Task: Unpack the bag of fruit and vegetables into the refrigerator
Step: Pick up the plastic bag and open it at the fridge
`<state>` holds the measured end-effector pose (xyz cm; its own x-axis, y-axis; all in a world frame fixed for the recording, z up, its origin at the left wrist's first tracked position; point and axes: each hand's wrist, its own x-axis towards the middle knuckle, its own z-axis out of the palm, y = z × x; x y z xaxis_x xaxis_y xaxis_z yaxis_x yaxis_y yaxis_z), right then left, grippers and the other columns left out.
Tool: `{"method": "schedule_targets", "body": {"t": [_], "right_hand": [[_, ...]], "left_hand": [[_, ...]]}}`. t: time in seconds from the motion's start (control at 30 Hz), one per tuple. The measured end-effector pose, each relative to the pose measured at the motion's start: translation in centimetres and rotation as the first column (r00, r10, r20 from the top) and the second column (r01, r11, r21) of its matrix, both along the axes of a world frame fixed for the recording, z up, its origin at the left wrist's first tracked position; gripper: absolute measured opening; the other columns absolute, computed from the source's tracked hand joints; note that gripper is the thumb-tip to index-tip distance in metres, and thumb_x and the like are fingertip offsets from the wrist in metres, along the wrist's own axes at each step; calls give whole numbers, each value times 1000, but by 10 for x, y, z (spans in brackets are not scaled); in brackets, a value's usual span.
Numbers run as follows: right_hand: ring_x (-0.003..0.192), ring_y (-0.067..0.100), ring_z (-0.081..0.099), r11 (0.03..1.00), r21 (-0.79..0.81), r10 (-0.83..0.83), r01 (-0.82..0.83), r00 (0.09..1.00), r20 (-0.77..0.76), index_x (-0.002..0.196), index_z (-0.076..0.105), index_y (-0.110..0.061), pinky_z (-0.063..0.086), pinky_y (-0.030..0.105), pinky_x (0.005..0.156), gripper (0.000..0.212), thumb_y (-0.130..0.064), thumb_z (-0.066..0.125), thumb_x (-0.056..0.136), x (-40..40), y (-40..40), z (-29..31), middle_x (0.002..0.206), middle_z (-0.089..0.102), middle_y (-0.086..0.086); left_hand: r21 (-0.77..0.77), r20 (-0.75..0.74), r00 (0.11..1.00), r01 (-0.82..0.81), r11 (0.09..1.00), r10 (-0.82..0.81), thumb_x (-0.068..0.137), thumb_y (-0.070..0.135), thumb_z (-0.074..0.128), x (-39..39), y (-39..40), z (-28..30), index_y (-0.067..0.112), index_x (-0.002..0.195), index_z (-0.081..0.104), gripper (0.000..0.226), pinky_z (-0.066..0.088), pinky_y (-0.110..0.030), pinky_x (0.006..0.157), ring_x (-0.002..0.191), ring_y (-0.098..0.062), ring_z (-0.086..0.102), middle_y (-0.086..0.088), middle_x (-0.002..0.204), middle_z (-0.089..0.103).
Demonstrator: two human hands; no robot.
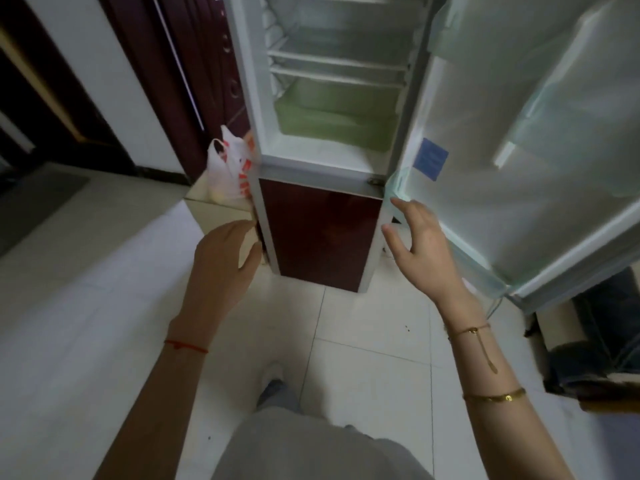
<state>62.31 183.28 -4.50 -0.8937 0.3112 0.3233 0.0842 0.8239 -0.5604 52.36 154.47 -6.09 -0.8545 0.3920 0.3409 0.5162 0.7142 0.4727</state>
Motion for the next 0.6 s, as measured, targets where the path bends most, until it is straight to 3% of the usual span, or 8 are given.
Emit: {"method": "schedule_targets", "body": {"t": [0.13, 0.43, 0.6], "right_hand": [[135, 24, 42, 998, -33, 62, -60, 997, 54, 138, 49, -16, 34, 42, 114, 45, -36, 50, 98, -41, -27, -11, 138, 53, 5], [142, 20, 32, 987, -94, 138, -127, 982, 127, 141, 47, -18, 22, 27, 114, 46, -37, 50, 99, -174, -96, -36, 144, 49, 3], [140, 21, 34, 979, -140, 168, -150, 978, 123, 140, 48, -16, 28, 34, 116, 46, -35, 52, 99, -249, -137, -42, 143, 50, 5]], "left_hand": [[11, 66, 992, -107, 994, 106, 93, 15, 64, -17, -34, -12, 6, 128, 61, 36, 36, -27, 102, 115, -28, 61, -13, 125, 66], [9, 88, 973, -217, 976, 215, 95, 26, 53, -123, -112, -28, 5, 127, 62, 40, 38, -26, 101, 115, -24, 61, -11, 125, 66], [9, 105, 962, -254, 967, 252, 95, 30, 47, -190, -149, -26, 8, 130, 59, 43, 40, -32, 106, 120, -23, 58, -8, 130, 63]]}}
